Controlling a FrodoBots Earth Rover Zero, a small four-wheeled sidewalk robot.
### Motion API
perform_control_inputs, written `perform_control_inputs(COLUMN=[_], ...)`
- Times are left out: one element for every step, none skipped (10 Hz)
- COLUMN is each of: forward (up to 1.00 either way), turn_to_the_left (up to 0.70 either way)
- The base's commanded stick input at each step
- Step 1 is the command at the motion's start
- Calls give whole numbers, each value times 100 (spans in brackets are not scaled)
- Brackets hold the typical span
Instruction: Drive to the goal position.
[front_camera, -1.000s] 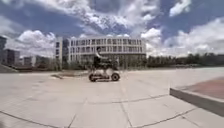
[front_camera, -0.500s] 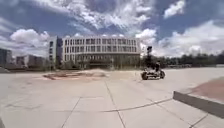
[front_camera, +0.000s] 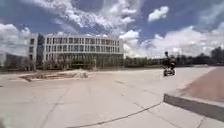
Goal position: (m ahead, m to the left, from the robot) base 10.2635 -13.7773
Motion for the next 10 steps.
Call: perform_control_inputs(forward=[70,70,70,70,70,70,70,70,70,70], turn_to_the_left=[11,12,11,10,9,9,17,12,11,9])
